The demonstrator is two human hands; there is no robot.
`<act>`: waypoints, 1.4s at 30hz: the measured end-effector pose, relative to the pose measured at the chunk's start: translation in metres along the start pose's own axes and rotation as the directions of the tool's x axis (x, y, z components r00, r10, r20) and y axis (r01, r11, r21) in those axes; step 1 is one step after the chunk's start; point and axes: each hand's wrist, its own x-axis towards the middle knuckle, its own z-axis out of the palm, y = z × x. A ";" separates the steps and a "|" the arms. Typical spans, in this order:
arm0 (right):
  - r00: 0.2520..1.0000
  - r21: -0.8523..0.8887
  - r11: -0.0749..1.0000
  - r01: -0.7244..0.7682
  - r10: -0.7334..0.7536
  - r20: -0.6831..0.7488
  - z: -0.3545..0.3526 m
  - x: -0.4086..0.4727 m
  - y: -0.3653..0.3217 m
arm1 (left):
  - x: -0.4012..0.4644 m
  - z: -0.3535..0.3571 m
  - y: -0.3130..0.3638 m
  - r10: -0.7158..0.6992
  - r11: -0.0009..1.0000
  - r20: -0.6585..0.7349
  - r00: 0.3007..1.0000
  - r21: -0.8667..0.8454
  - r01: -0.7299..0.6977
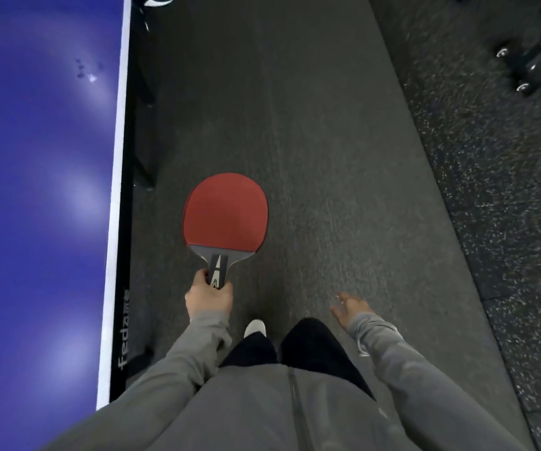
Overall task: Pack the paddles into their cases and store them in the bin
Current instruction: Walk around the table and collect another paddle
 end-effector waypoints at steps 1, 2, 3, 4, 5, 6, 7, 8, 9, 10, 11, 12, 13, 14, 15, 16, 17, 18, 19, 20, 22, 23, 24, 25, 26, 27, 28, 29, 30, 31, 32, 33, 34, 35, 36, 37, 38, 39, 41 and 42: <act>1.000 -0.012 1.000 0.015 -0.015 0.003 -0.015 0.012 -0.006 | 0.009 0.005 0.013 0.005 1.000 -0.005 1.000 -0.010 -0.005; 1.000 -0.025 0.999 0.029 -0.029 0.006 -0.031 0.025 -0.012 | 0.018 0.010 0.025 0.000 1.000 -0.014 1.000 -0.019 -0.001; 0.999 -0.029 0.999 0.041 -0.040 0.005 -0.046 0.040 -0.018 | 0.027 0.015 0.038 -0.011 1.000 -0.024 1.000 -0.029 0.010; 0.999 -0.026 0.998 0.050 -0.050 0.005 -0.062 0.054 -0.024 | 0.037 0.020 0.050 -0.024 0.999 -0.029 0.999 -0.035 0.023; 0.998 -0.023 0.998 0.057 -0.057 0.007 -0.078 0.069 -0.030 | 0.047 0.026 0.061 -0.038 0.999 -0.030 0.999 -0.034 0.037; 0.998 -0.029 0.997 0.066 -0.065 0.014 -0.094 0.086 -0.035 | 0.058 0.032 0.073 -0.052 0.998 -0.031 0.998 -0.029 0.051; 0.997 -0.037 0.997 0.073 -0.072 0.023 -0.110 0.103 -0.041 | 0.068 0.038 0.086 -0.063 0.998 -0.039 0.997 -0.024 0.062; 0.997 -0.040 0.996 0.076 -0.074 0.032 -0.126 0.119 -0.047 | 0.079 0.044 0.101 -0.073 0.997 -0.051 0.996 -0.026 0.072; 0.996 -0.042 0.996 0.075 -0.073 0.043 -0.143 0.135 -0.054 | 0.089 0.049 0.116 -0.085 0.996 -0.064 0.994 -0.035 0.083; 0.996 -0.045 0.996 0.077 -0.074 0.059 -0.161 0.150 -0.061 | 0.100 0.055 0.132 -0.102 0.994 -0.077 0.992 -0.042 0.099; 0.994 -0.049 0.995 0.086 -0.082 0.076 -0.179 0.163 -0.068 | 0.110 0.060 0.148 -0.119 0.992 -0.093 0.988 -0.041 0.116; 0.991 -0.057 0.993 0.105 -0.100 0.086 -0.196 0.175 -0.075 | 0.119 0.065 0.165 -0.135 0.991 -0.110 0.985 -0.038 0.131; 0.989 -0.070 0.989 0.127 -0.121 0.089 -0.212 0.187 -0.080 | 0.128 0.071 0.181 -0.144 0.989 -0.124 0.982 -0.048 0.139; 0.986 -0.093 0.985 0.147 -0.139 0.088 -0.227 0.200 -0.087 | 0.137 0.076 0.197 -0.149 0.988 -0.132 0.980 -0.064 0.142; 0.984 -0.123 0.978 0.168 -0.158 0.087 -0.243 0.212 -0.093 | 0.147 0.081 0.212 -0.152 0.987 -0.135 0.979 -0.077 0.143; 0.981 -0.149 0.971 0.184 -0.172 0.090 -0.259 0.224 -0.099 | 0.157 0.085 0.226 -0.154 0.986 -0.138 0.978 -0.086 0.143; 0.978 -0.167 0.966 0.198 -0.184 0.096 -0.274 0.235 -0.106 | 0.166 0.088 0.240 -0.152 0.986 -0.138 0.979 -0.087 0.141; 0.977 -0.177 0.963 0.205 -0.189 0.103 -0.287 0.244 -0.112 | 0.175 0.091 0.254 -0.148 0.987 -0.133 0.980 -0.083 0.138; 0.976 -0.186 0.961 0.206 -0.189 0.105 -0.300 0.254 -0.118 | 0.185 0.094 0.266 -0.139 0.988 -0.131 0.982 -0.080 0.129; 0.976 -0.197 0.958 0.207 -0.189 0.106 -0.311 0.265 -0.125 | 0.196 0.097 0.278 -0.130 0.990 -0.130 0.983 -0.077 0.121; 0.973 -0.212 0.952 0.221 -0.199 0.120 -0.334 0.289 -0.140 | 0.222 0.102 0.301 -0.130 0.990 -0.130 0.983 -0.075 0.121; 0.972 -0.213 0.952 0.221 -0.197 0.129 -0.346 0.301 -0.149 | 0.235 0.104 0.313 -0.128 0.990 -0.123 0.984 -0.072 0.120; 0.973 -0.214 0.954 0.212 -0.186 0.137 -0.358 0.314 -0.160 | 0.251 0.106 0.324 -0.122 0.991 -0.115 0.986 -0.072 0.114; 0.975 -0.218 0.955 0.201 -0.174 0.137 -0.369 0.327 -0.171 | 0.270 0.108 0.335 -0.112 0.992 -0.107 0.988 -0.072 0.104; 0.977 -0.221 0.956 0.193 -0.167 0.132 -0.381 0.340 -0.184 | 0.289 0.109 0.346 -0.099 0.993 -0.102 0.990 -0.070 0.092; 0.979 -0.218 0.957 0.189 -0.165 0.122 -0.393 0.353 -0.197 | 0.310 0.110 0.359 -0.087 0.994 -0.098 0.991 -0.069 0.081; 0.980 -0.211 0.960 0.184 -0.164 0.109 -0.406 0.365 -0.211 | 0.331 0.109 0.374 -0.076 0.995 -0.089 0.993 -0.067 0.071; 0.981 -0.205 0.961 0.184 -0.168 0.094 -0.419 0.376 -0.225 | 0.353 0.108 0.389 -0.068 0.996 -0.081 0.994 -0.060 0.063; 0.982 -0.204 0.961 0.185 -0.170 0.088 -0.432 0.384 -0.240 | 0.373 0.107 0.404 -0.063 0.997 -0.076 0.995 -0.048 0.059; 0.981 -0.204 0.961 0.186 -0.171 0.087 -0.444 0.391 -0.252 | 0.389 0.105 0.418 -0.055 0.998 -0.076 0.996 -0.038 0.052; 0.981 -0.204 0.961 0.188 -0.174 0.084 -0.456 0.398 -0.265 | 0.405 0.104 0.432 -0.044 0.998 -0.078 0.996 -0.043 0.040; 0.981 -0.208 0.959 0.193 -0.180 0.079 -0.469 0.407 -0.278 | 0.419 0.103 0.447 -0.035 0.998 -0.076 0.997 -0.054 0.031; 0.980 -0.205 0.959 0.196 -0.186 0.069 -0.482 0.414 -0.290 | 0.433 0.103 0.462 -0.033 0.998 -0.071 0.997 -0.062 0.029; 0.980 -0.198 0.960 0.197 -0.190 0.055 -0.495 0.422 -0.300 | 0.447 0.104 0.474 -0.042 0.997 -0.070 0.997 -0.063 0.038; 0.981 -0.192 0.962 0.196 -0.191 0.046 -0.507 0.428 -0.311 | 0.459 0.104 0.486 -0.053 0.997 -0.067 0.996 -0.057 0.049; 0.981 -0.187 0.963 0.194 -0.189 0.042 -0.518 0.435 -0.321 | 0.469 0.105 0.497 -0.059 0.997 -0.061 0.996 -0.057 0.056; 0.980 -0.191 0.961 0.199 -0.194 0.042 -0.529 0.444 -0.330 | 0.480 0.106 0.508 -0.063 0.996 -0.057 0.996 -0.063 0.059; 0.978 -0.203 0.957 0.208 -0.202 0.050 -0.539 0.454 -0.339 | 0.492 0.108 0.518 -0.070 0.995 -0.057 0.996 -0.069 0.066; 0.974 -0.228 0.947 0.228 -0.218 0.066 -0.560 0.474 -0.356 | 0.513 0.114 0.537 -0.100 0.993 -0.070 0.993 -0.072 0.095; 0.971 -0.234 0.943 0.237 -0.226 0.073 -0.571 0.486 -0.364 | 0.523 0.118 0.548 -0.113 0.992 -0.074 0.991 -0.070 0.108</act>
